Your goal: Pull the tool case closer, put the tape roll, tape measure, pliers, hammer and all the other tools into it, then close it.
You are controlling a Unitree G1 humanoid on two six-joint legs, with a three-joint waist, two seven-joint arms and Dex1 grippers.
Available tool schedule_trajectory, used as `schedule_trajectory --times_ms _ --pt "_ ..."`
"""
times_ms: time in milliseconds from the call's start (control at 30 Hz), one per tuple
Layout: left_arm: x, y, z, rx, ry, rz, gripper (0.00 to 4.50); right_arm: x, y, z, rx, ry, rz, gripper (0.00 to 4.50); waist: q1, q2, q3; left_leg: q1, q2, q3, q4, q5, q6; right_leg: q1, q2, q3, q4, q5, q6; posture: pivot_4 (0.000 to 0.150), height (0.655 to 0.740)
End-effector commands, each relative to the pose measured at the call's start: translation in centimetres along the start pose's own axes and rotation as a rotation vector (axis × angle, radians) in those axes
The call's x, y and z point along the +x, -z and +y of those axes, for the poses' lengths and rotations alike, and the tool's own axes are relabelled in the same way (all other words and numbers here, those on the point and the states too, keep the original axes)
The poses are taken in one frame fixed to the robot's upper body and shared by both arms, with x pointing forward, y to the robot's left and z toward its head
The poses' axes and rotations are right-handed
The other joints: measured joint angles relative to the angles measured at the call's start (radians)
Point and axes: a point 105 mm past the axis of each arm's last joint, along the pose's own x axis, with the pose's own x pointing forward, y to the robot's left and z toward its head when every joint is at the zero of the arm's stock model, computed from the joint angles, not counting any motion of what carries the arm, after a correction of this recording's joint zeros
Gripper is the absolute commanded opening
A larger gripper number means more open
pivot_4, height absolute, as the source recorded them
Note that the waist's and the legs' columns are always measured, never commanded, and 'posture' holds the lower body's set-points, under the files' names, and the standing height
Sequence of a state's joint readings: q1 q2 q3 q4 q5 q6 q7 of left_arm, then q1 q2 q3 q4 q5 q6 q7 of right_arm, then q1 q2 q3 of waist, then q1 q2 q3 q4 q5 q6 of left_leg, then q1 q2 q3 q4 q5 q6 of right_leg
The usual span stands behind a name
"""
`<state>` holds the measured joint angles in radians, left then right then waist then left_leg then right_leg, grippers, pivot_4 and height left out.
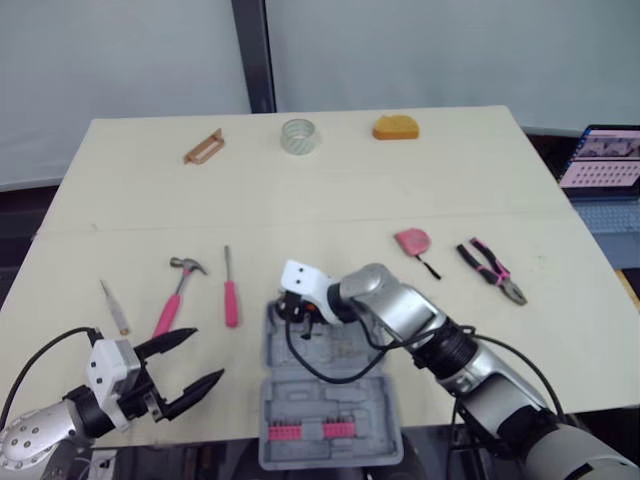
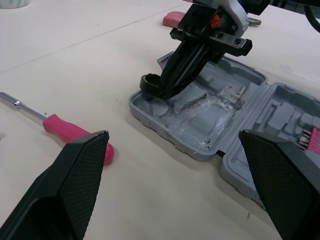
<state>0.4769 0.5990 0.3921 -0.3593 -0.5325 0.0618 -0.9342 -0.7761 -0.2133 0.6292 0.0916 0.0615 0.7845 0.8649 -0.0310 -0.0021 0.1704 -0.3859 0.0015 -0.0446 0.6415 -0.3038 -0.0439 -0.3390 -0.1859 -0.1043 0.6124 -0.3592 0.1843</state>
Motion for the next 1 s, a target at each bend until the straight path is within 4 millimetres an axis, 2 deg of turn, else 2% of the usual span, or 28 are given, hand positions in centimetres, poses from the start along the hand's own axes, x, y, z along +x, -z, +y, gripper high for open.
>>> schedule_trajectory --times_ms 33,467,1000 --pt "0.02 -0.65 -0.45 0.029 0.004 -0.012 4.5 0.34 -1.39 0.85 -0.037 -0.039 -0.035 0.06 0.0 0.0 0.0 0.0 0.0 0.0 0.0 0.0 0.0 0.0 0.0 0.0 0.0 0.0 0.0 0.15 0.74" --pt "-0.05 -0.71 -0.73 0.027 -0.001 -0.005 4.5 0.97 -1.01 1.61 -0.031 -0.063 -0.023 0.06 0.0 0.0 0.0 0.0 0.0 0.0 0.0 0.0 0.0 0.0 0.0 0.0 0.0 0.0 0.0 0.15 0.74" --pt "0.02 -0.68 -0.87 0.021 -0.002 -0.003 4.5 1.26 -1.11 1.1 -0.046 -0.042 -0.023 0.06 0.0 0.0 0.0 0.0 0.0 0.001 0.0 0.0 0.0 -0.001 0.0 0.0 0.0 0.0 0.0 0.15 0.74"
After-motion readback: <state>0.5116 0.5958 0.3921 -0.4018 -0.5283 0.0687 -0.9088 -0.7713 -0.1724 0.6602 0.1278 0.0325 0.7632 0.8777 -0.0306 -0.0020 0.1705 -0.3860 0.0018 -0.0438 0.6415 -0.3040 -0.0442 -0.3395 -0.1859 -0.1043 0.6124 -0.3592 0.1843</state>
